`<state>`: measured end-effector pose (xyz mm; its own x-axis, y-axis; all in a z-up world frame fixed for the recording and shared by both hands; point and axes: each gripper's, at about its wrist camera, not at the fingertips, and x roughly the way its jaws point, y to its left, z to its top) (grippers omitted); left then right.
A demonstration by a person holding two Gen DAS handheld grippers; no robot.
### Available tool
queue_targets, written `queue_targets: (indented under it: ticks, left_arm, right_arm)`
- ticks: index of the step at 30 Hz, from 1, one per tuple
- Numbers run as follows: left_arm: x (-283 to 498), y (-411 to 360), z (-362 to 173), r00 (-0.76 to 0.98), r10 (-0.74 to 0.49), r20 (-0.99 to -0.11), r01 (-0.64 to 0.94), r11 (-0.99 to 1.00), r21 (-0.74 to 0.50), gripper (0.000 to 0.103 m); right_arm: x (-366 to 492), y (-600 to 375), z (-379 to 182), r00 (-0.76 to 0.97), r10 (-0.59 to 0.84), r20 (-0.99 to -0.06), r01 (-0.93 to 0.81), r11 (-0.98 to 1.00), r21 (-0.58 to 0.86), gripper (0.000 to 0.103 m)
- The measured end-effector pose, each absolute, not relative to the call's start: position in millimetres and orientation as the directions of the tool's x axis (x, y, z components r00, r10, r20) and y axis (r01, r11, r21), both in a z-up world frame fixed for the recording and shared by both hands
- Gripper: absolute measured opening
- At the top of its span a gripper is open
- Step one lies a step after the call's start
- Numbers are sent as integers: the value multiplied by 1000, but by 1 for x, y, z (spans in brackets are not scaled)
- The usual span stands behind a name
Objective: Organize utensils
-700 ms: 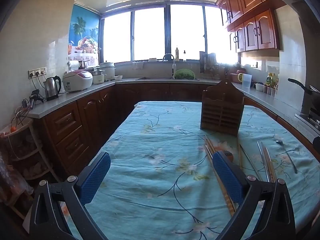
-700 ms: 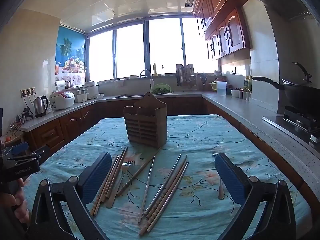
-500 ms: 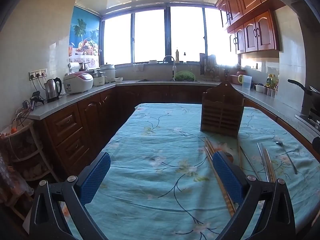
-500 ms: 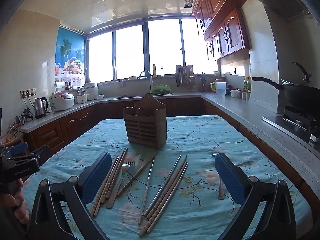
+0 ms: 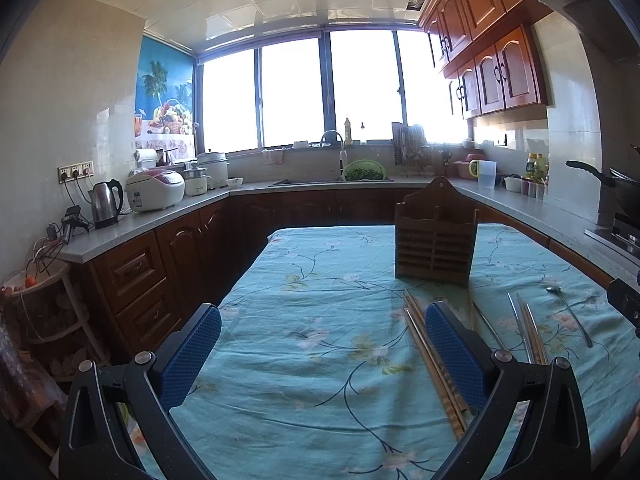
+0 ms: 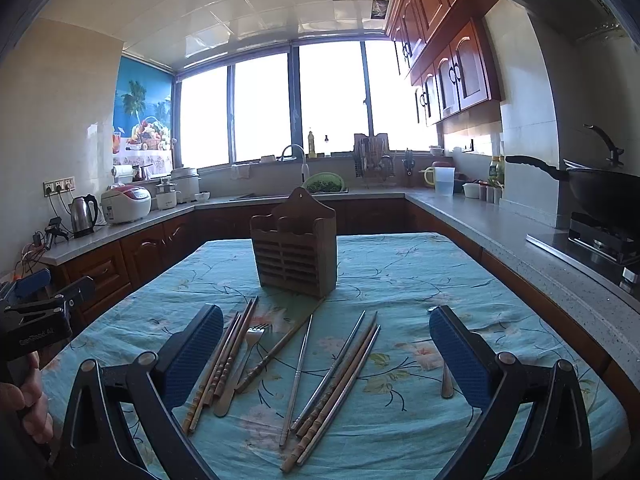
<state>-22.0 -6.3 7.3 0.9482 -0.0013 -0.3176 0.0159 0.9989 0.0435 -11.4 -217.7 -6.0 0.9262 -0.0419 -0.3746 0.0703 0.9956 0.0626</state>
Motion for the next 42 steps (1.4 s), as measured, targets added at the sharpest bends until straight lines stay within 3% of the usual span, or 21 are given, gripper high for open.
queue_targets:
  ticks: [42]
  left_arm:
    - [-33, -12, -5, 961, -11, -275, 28, 998, 57, 102]
  right_arm:
    - [-26, -214, -22, 944, -53, -326, 73, 996, 48, 103]
